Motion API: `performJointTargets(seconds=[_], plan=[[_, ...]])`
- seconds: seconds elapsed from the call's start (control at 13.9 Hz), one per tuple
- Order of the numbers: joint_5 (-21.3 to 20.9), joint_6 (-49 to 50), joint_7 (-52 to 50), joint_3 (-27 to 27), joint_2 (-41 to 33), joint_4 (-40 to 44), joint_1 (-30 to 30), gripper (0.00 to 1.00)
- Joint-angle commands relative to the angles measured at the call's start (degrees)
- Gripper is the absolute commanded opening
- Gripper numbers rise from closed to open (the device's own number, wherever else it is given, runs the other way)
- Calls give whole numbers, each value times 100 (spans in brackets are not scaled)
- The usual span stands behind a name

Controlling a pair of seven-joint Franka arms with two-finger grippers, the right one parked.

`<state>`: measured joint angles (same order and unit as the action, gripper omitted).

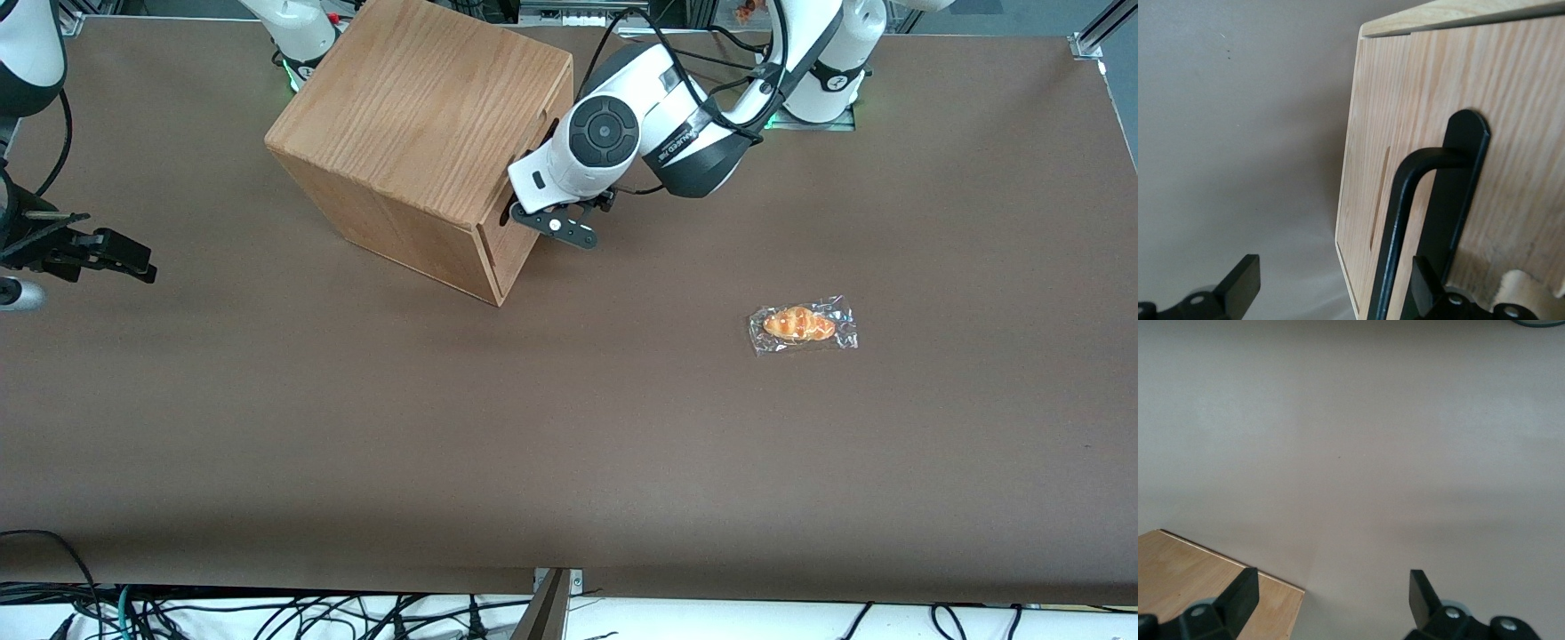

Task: Open top drawer with left arm

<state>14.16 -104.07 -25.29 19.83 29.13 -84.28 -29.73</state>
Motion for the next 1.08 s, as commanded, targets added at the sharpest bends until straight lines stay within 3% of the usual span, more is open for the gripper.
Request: performJointTargets(seconds=[0.0, 0.22, 1.01], plan=[[-19, -69, 68, 92, -74, -106, 81, 100], [-220, -87, 68, 92, -66, -114, 81, 100], [-230, -447, 68, 109, -65, -369, 90, 100]])
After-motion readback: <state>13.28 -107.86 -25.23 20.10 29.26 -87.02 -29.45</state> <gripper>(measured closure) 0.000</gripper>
